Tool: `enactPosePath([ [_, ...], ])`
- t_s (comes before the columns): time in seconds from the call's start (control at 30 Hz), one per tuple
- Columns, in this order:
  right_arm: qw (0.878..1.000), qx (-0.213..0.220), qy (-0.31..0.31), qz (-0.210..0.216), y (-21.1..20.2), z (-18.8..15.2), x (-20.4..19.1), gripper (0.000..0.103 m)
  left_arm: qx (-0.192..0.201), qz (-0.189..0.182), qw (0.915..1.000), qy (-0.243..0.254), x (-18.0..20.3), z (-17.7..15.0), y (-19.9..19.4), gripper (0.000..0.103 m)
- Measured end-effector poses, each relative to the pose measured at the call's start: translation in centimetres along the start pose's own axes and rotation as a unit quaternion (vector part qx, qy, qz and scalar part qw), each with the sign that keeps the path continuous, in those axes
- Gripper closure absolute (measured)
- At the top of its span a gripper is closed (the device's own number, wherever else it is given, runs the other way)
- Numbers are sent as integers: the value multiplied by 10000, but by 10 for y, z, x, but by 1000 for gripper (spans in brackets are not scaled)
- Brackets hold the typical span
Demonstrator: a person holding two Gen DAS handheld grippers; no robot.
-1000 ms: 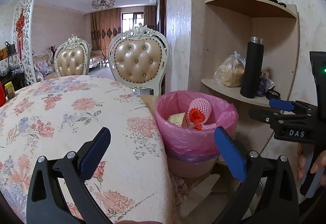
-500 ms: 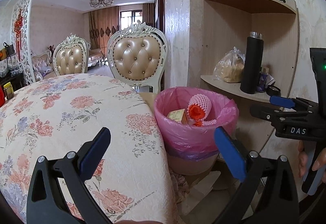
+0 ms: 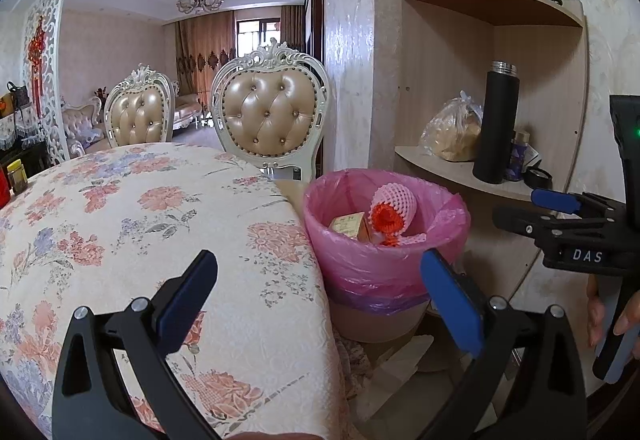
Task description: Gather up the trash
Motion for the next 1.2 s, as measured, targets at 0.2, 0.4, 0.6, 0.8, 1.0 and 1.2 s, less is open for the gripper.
enactPosePath([
  [0.2,10000,9,3,12,0,0,0,18,4,-3,10000,26,1,-1,0,5],
  [0.4,10000,21,22,12,0,0,0,18,-4,-11,10000,29,1,-1,0,5],
  [0.6,10000,1,51,20,1,-1,0,18,-7,-29,10000,47,2,-1,0,5],
  [0.8,10000,11,56,37,0,-2,0,18,3,-42,10000,71,3,-1,0,5],
  [1.0,10000,10,57,43,0,-2,-1,18,9,-66,10000,69,4,-2,0,5],
  [1.2,10000,-2,51,34,1,-3,-1,18,6,-169,9998,42,4,-5,-3,5],
])
Point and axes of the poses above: each gripper's, at about its wrist camera, not at the fingertips, and y roughly the way its jaws point, x to its right, z to its top, the point moved 6 cm from there along y, roughly the way its jaws point, and after that the axes turned 1 degree about -y, right-handed, at the moved point
